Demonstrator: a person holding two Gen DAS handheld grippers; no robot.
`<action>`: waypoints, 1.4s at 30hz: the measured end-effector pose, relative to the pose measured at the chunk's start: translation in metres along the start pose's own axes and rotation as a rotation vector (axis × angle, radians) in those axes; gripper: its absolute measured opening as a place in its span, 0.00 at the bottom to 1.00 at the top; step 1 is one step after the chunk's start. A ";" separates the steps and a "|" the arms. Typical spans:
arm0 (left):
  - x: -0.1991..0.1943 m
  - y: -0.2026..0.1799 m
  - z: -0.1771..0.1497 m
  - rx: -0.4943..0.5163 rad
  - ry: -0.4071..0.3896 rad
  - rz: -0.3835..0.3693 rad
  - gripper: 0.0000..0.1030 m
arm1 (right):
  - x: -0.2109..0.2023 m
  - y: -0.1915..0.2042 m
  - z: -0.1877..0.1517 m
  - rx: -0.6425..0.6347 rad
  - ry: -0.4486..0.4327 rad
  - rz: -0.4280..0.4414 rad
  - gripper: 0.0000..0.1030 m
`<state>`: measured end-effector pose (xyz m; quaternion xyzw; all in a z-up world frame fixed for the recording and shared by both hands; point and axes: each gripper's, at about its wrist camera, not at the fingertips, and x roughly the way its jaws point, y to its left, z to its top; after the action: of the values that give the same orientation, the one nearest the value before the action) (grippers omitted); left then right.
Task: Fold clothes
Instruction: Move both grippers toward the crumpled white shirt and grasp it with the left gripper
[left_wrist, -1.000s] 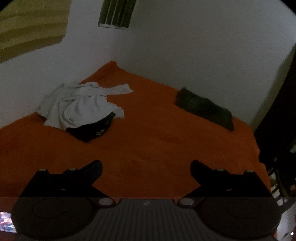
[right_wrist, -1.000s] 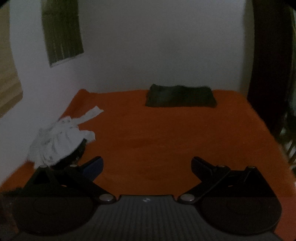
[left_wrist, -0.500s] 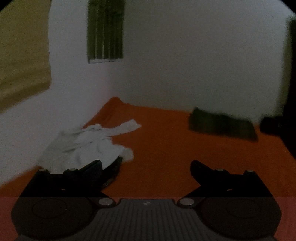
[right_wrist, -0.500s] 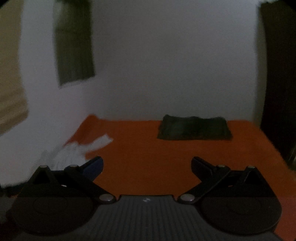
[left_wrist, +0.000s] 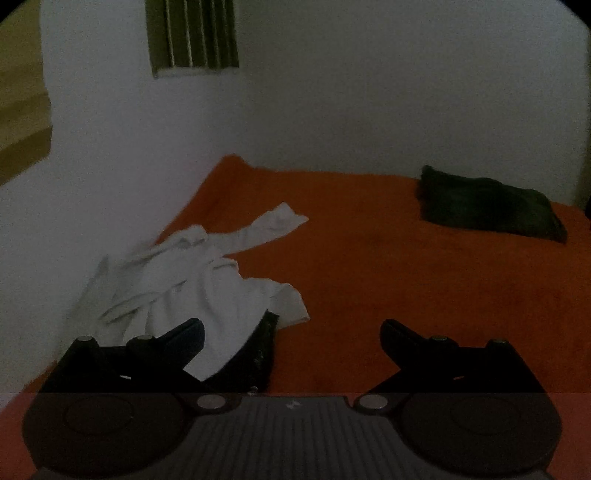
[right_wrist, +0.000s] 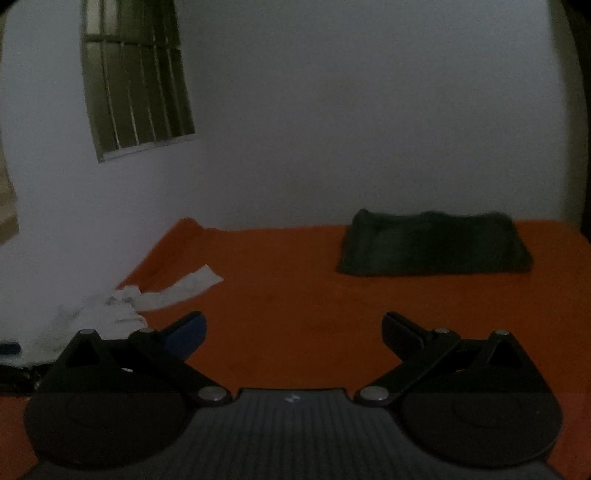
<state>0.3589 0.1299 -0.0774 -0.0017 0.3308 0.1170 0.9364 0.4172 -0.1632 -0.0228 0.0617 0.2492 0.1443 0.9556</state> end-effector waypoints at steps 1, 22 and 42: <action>0.002 -0.002 0.006 -0.003 0.009 -0.001 1.00 | 0.005 0.005 0.008 0.006 -0.003 -0.014 1.00; 0.110 0.056 -0.015 -0.105 0.120 -0.016 1.00 | 0.044 0.050 -0.077 -0.068 0.101 -0.010 1.00; 0.167 0.207 -0.087 -0.377 0.024 0.183 0.99 | 0.138 0.147 -0.088 -0.468 0.269 0.128 1.00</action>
<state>0.3855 0.3610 -0.2331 -0.1484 0.3129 0.2613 0.9010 0.4529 0.0227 -0.1349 -0.1651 0.3294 0.2649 0.8911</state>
